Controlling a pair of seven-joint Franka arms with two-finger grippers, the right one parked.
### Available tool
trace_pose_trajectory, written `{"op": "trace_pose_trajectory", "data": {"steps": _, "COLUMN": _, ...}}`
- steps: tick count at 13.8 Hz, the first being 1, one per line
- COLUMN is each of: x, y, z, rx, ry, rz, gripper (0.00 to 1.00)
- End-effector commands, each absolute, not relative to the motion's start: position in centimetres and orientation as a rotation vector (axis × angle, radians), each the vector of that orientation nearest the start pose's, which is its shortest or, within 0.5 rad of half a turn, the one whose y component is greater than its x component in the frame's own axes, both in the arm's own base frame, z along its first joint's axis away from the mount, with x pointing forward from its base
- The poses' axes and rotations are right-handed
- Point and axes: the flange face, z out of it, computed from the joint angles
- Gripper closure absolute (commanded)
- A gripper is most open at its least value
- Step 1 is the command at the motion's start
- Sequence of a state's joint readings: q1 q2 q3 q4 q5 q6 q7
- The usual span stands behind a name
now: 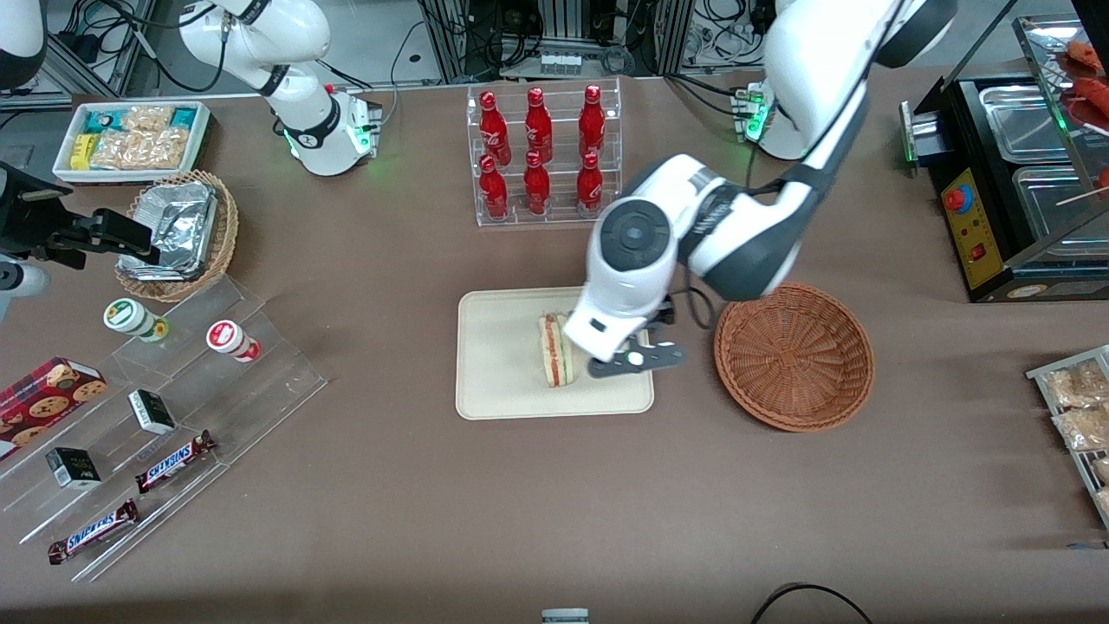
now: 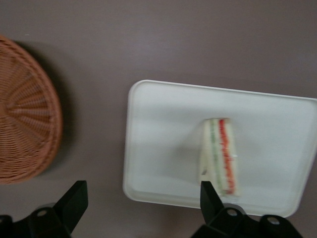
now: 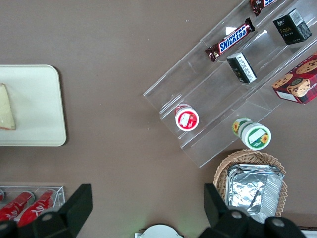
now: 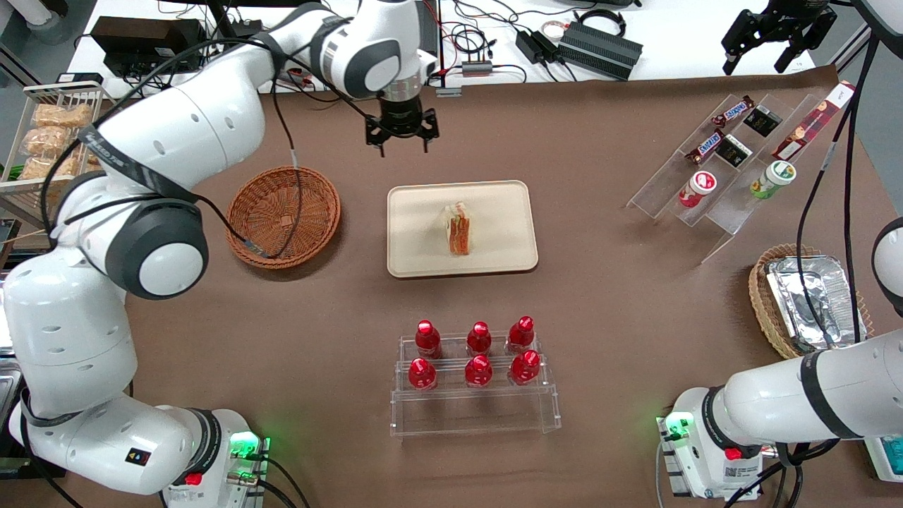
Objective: Place sandwich from basket to tray
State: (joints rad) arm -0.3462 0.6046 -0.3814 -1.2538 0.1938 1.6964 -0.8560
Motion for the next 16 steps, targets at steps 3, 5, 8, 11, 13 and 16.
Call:
{"op": "trace_pose_trajectory", "data": {"steps": 3, "x": 57.9, "y": -32.9, "z": 41.6, "rx": -2.98, "ry": -0.111, "rz": 0.242, "gripper": 0.0}}
{"op": "trace_pose_trajectory", "data": {"steps": 5, "x": 58.0, "y": -30.9, "z": 42.5, "rx": -2.981, "ry": -0.071, "rz": 0.235, "gripper": 0.0}}
{"op": "trace_pose_trajectory", "data": {"steps": 8, "x": 58.7, "y": -27.0, "z": 43.9, "rx": -2.985, "ry": -0.036, "rz": 0.239, "gripper": 0.0}}
{"op": "trace_pose_trajectory", "data": {"steps": 11, "x": 58.3, "y": -23.7, "z": 45.4, "rx": -2.991, "ry": 0.082, "rz": 0.249, "gripper": 0.0}}
{"op": "trace_pose_trajectory", "data": {"steps": 13, "x": 58.3, "y": -20.9, "z": 46.8, "rx": -3.02, "ry": 0.139, "rz": 0.3, "gripper": 0.0}}
{"op": "trace_pose_trajectory", "data": {"steps": 16, "x": 58.3, "y": -16.3, "z": 49.2, "rx": -3.017, "ry": 0.224, "rz": 0.325, "gripper": 0.0}}
